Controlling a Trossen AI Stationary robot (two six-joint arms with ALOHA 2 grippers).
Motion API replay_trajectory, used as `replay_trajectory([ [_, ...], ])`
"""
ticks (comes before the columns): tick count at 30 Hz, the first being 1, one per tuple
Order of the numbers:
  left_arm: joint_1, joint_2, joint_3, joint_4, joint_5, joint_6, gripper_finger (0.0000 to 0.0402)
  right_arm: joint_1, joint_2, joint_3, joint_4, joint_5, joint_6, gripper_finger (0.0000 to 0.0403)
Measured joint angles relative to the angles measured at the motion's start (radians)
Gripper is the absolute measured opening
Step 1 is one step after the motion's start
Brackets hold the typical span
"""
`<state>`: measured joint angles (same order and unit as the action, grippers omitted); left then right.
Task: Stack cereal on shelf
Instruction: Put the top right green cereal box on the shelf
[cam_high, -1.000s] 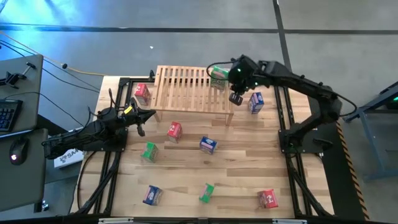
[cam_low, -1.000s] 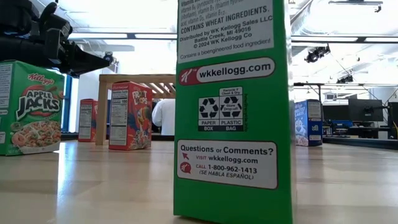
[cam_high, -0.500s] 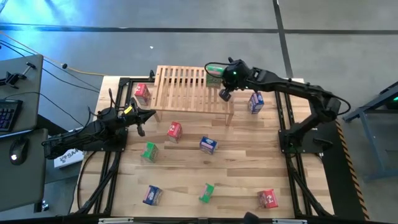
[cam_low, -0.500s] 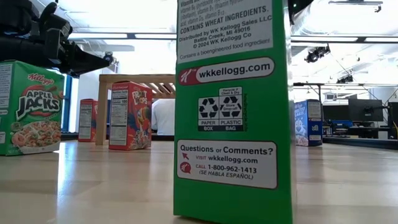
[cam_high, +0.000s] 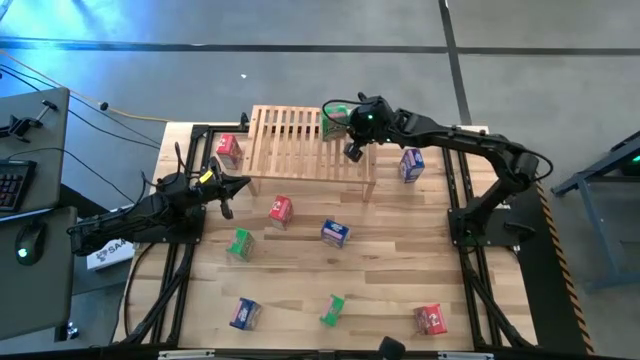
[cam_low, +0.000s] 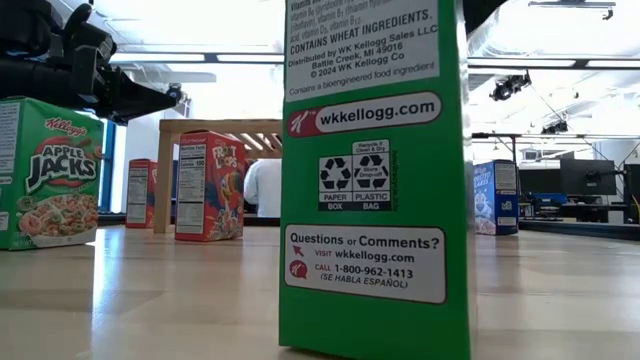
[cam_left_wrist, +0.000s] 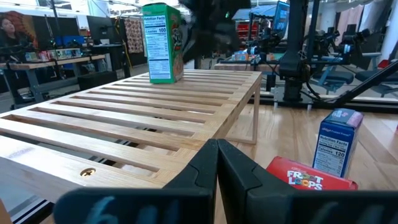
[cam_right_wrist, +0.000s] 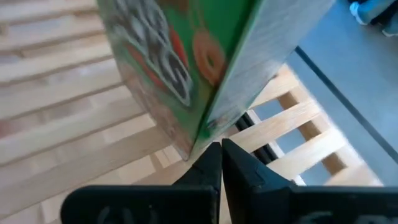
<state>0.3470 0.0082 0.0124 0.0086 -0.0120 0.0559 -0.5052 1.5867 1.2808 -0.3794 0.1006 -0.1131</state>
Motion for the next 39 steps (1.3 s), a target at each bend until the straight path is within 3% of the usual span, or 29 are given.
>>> replay_trajectory([
  [8, 0.0, 0.0, 0.0, 0.0, 0.0, 0.0, 0.0, 0.062, -0.059, 0.001, -0.006, -0.139, -0.069, 0.0],
  [18, 0.0, 0.0, 0.0, 0.0, 0.0, 0.0, 0.0, 0.077, 0.055, 0.001, 0.111, -0.075, -0.13, 0.0],
  [22, 0.0, 0.0, 0.0, 0.0, 0.0, 0.0, 0.0, 0.072, 0.038, 0.001, 0.076, -0.07, -0.122, 0.0],
  [29, 0.0, 0.0, 0.0, 0.0, 0.0, 0.0, 0.0, 0.073, 0.008, 0.001, 0.066, 0.045, -0.071, 0.0],
  [39, 0.0, 0.0, 0.0, 0.0, 0.0, 0.0, 0.0, 0.053, 0.04, 0.001, 0.208, 0.056, -0.06, 0.0],
])
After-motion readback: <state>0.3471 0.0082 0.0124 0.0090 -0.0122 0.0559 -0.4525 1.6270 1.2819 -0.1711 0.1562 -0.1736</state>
